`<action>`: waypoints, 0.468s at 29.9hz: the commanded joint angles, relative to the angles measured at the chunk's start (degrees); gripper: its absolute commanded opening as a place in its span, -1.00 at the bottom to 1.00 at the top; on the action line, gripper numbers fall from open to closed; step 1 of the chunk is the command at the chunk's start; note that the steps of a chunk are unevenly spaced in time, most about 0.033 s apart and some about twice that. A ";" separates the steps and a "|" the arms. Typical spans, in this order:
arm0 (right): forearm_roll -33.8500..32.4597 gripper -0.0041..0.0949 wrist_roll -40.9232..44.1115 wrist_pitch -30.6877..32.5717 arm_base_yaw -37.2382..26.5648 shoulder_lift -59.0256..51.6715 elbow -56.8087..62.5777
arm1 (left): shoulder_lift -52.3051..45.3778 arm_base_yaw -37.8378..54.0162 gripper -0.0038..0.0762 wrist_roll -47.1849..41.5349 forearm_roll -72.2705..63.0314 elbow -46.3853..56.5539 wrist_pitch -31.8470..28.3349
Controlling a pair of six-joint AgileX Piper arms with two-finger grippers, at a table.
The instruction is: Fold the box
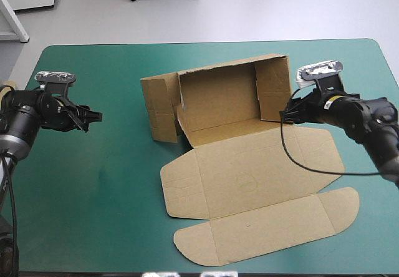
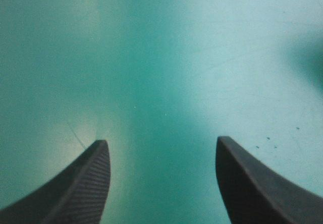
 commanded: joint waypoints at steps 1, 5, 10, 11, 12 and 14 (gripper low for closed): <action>0.32 0.32 -1.32 -5.02 0.07 5.49 -5.02 | -2.09 -0.16 0.19 -0.03 -0.35 -1.47 -1.85; 0.32 0.32 -1.79 -6.34 0.07 13.49 -9.77 | -2.09 -0.16 0.19 -0.03 -0.35 -1.47 -1.71; 0.42 0.25 -1.98 -3.70 0.07 21.82 -16.00 | -2.09 -0.16 0.19 0.10 -1.62 -1.47 -1.47; 0.42 0.20 -1.98 -2.10 0.07 23.18 -17.28 | -2.09 -0.16 0.19 0.27 -1.97 -1.47 -1.47; 0.42 0.12 -1.98 -0.32 0.07 24.11 -18.30 | -2.09 -0.16 0.19 0.37 -2.10 -1.47 -1.58; 0.36 -0.13 -1.98 3.06 0.07 25.96 -20.84 | -2.09 -0.16 0.19 0.50 -2.27 -1.47 -1.82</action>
